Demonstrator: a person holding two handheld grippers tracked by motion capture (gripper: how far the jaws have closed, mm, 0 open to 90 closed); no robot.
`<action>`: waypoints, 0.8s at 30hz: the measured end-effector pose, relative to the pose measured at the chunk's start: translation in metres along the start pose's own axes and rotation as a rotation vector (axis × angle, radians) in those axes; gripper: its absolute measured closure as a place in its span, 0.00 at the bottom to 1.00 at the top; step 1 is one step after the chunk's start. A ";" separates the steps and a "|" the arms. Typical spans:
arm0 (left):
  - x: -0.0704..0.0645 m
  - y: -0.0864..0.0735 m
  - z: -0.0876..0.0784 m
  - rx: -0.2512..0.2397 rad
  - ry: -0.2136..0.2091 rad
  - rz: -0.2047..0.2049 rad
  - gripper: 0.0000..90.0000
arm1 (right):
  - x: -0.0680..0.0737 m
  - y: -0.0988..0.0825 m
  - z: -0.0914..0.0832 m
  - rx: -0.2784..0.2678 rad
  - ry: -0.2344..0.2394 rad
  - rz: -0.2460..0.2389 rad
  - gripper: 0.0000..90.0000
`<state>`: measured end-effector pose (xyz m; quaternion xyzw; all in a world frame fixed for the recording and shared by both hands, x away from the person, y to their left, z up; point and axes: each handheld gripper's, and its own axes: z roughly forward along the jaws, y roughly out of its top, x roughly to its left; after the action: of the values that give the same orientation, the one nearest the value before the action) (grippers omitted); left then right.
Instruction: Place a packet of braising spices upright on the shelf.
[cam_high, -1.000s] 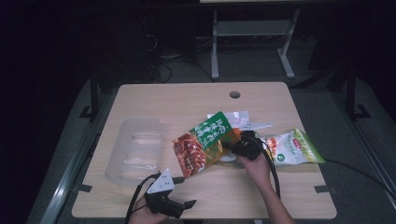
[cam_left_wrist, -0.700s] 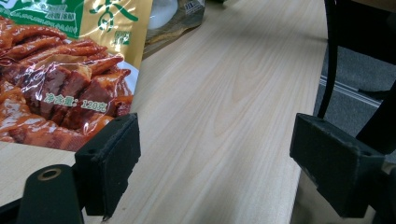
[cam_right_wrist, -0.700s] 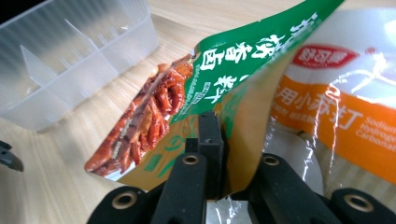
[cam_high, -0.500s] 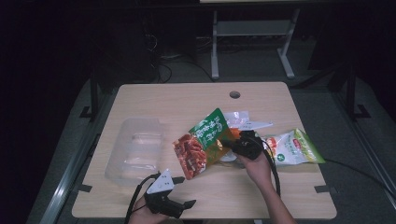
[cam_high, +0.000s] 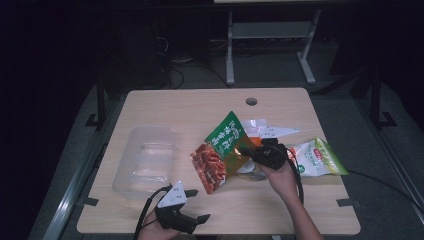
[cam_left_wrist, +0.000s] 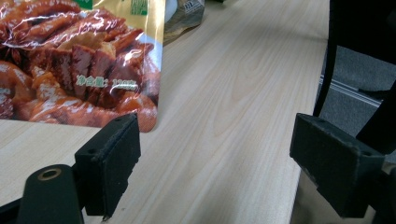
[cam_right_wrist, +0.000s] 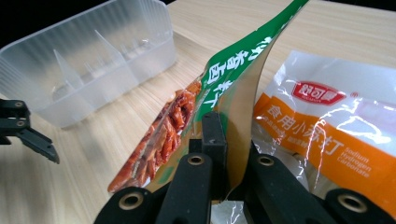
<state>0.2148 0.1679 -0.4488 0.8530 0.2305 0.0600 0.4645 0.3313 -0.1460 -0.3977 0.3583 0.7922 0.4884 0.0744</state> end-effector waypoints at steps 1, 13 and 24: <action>0.000 0.000 0.000 0.000 0.000 -0.001 0.18 | 0.000 0.002 -0.002 -0.004 0.000 -0.012 1.00; 0.000 0.000 0.000 -0.006 0.000 0.005 0.18 | 0.012 0.023 -0.020 -0.004 0.026 -0.091 1.00; 0.000 0.000 0.001 -0.007 -0.001 -0.002 0.18 | 0.028 0.049 -0.033 0.015 0.014 -0.231 1.00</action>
<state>0.2148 0.1673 -0.4489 0.8512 0.2308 0.0598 0.4675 0.3195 -0.1390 -0.3342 0.2619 0.8323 0.4731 0.1219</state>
